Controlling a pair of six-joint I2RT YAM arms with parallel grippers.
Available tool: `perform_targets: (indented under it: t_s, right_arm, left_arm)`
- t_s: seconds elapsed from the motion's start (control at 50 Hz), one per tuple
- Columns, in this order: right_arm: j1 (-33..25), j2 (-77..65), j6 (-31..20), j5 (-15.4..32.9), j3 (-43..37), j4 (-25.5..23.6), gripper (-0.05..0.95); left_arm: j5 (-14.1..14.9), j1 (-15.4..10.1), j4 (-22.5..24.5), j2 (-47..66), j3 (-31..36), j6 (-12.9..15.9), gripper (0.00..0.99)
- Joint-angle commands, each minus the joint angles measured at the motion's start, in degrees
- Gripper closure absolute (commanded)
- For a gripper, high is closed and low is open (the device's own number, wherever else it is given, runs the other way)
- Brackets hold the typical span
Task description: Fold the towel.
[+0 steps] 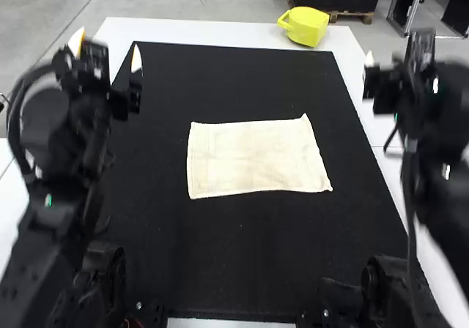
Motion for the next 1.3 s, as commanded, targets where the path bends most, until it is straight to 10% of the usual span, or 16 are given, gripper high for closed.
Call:
perform_targets:
  t_s: [0.0,0.42,0.86,1.28]
  right_arm:
    - [-2.5,10.2,8.8,-1.0,7.9,-1.9,0.00]
    - [-6.5,37.2,11.2,-2.1,6.5,0.5,0.00]
    - [-0.3,51.6,8.7,-9.6,8.1,0.1,0.00]
    - [4.3,63.0,9.3,-8.1,10.6,10.1,0.00]
  left_arm:
    - [1.1,0.0,-1.5,10.7,4.7,-6.0,0.044]
    - [9.4,-0.4,-4.2,50.6,18.8,-13.6,0.038]
    - [14.5,-0.4,-1.8,74.2,23.6,-13.9,0.039]
    - [17.3,-3.2,1.6,85.7,29.1,-15.8,0.039]
